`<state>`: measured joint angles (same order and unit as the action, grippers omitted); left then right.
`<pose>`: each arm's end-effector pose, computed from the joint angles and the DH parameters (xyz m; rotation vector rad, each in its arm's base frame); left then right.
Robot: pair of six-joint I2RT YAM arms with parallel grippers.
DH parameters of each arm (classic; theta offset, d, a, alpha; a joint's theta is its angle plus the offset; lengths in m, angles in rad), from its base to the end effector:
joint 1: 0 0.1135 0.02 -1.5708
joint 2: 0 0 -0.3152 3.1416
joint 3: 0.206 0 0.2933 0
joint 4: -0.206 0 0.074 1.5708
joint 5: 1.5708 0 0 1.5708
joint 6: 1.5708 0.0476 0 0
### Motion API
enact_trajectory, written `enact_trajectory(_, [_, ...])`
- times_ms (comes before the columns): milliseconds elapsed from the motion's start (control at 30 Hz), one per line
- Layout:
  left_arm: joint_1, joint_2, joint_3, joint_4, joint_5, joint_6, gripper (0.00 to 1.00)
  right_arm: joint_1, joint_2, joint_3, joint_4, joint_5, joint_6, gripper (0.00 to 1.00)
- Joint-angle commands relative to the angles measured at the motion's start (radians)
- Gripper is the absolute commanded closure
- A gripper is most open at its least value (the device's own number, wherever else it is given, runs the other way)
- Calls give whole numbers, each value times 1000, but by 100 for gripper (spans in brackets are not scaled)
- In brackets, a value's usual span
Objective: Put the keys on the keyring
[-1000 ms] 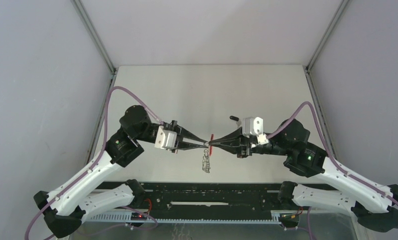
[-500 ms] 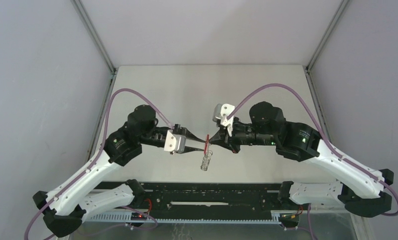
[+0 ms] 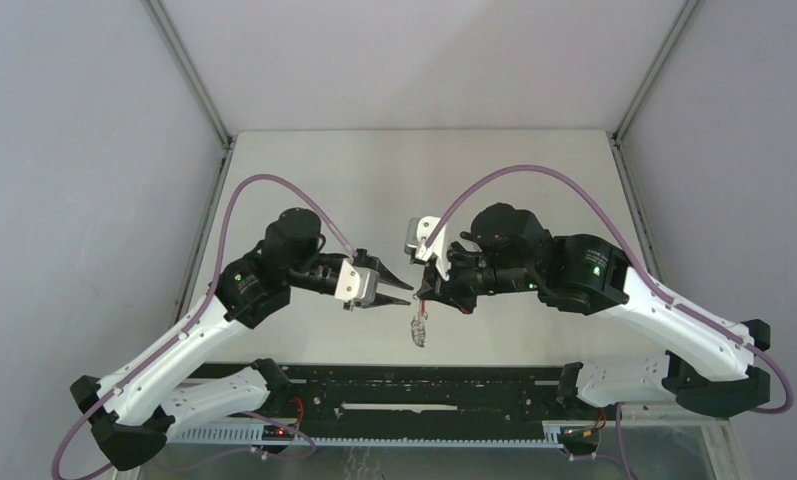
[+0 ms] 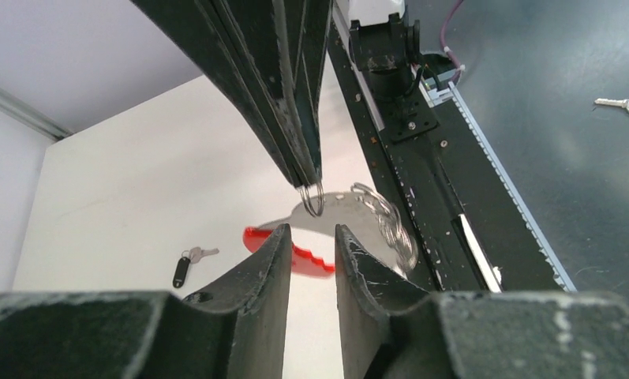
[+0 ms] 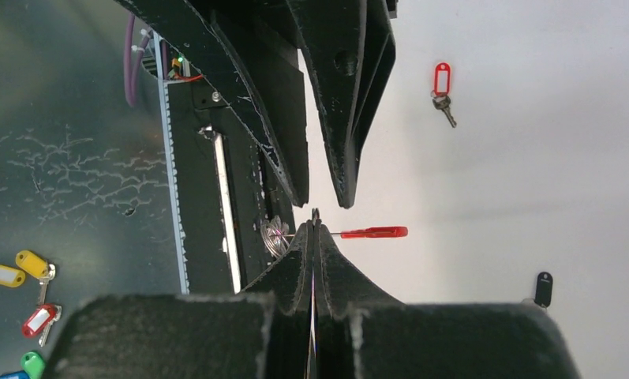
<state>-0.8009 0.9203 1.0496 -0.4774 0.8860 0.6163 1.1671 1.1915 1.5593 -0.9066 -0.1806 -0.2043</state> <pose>0.1155 -0.1721 0.4253 1.6275 0.9781 -0.9676 0.0917 0.2363 0.5035 -1.4753 1.6254 0.7517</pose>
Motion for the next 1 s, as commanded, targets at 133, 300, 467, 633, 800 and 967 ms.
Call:
enact_trajectory(133, [-4, 0, 50, 92, 78, -114, 70, 26, 16, 47, 17, 20, -21, 100])
enact_trajectory(300, [-4, 0, 43, 87, 101, -115, 79, 29, 19, 47, 32, 20, -29, 100])
enact_trajectory(467, [-4, 2, 37, 39, 101, -62, 83, 31, 18, 45, 44, 8, -30, 100])
enact_trajectory(633, [-4, 12, 40, 34, 88, -42, 84, 31, 28, 48, 46, -4, -32, 100])
enact_trajectory(800, [-6, 25, 42, 33, 92, -32, 82, 31, 31, 50, 54, -9, -39, 100])
enact_trajectory(967, [-6, 27, 46, 34, 93, -26, 85, 31, 33, 50, 54, -15, -40, 100])
